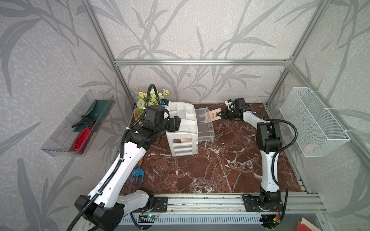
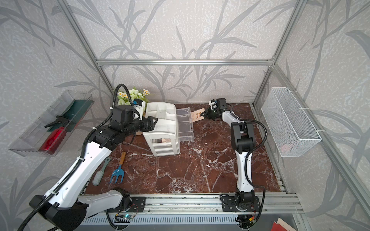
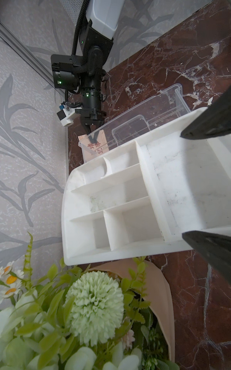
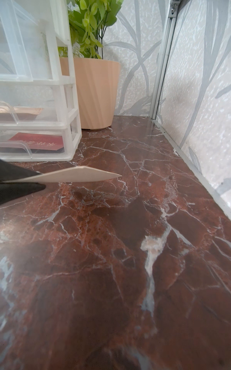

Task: Take the postcards out of the drawer
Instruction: Place the postcard at the center of the board.

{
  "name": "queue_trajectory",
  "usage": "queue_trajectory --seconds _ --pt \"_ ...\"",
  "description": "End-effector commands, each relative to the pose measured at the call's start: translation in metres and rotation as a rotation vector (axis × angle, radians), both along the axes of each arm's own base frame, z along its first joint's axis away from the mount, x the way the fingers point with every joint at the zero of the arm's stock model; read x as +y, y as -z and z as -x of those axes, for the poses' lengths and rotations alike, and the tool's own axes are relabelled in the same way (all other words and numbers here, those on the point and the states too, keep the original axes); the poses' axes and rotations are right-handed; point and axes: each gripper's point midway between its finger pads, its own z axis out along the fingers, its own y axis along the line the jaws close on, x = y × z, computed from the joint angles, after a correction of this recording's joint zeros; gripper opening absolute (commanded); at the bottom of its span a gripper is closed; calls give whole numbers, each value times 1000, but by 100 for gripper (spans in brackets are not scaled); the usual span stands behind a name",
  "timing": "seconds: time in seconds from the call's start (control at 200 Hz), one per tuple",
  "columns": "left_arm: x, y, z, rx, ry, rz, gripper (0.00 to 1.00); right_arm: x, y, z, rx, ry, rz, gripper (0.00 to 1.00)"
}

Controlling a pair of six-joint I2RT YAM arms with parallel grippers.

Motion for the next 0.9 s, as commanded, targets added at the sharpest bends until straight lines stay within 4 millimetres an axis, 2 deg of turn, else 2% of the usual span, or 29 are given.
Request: queue_trajectory --seconds 0.0,0.33,0.545,0.895 --pt "7 -1 2 8 -8 -39 71 4 6 -1 24 -5 -3 9" --pt "10 0 4 18 -6 -55 70 2 22 -2 48 4 17 22" --pt "17 1 5 24 -23 -65 70 -3 30 -4 60 14 52 27" --pt "24 3 5 39 -43 -68 68 -21 36 -5 68 40 104 35"
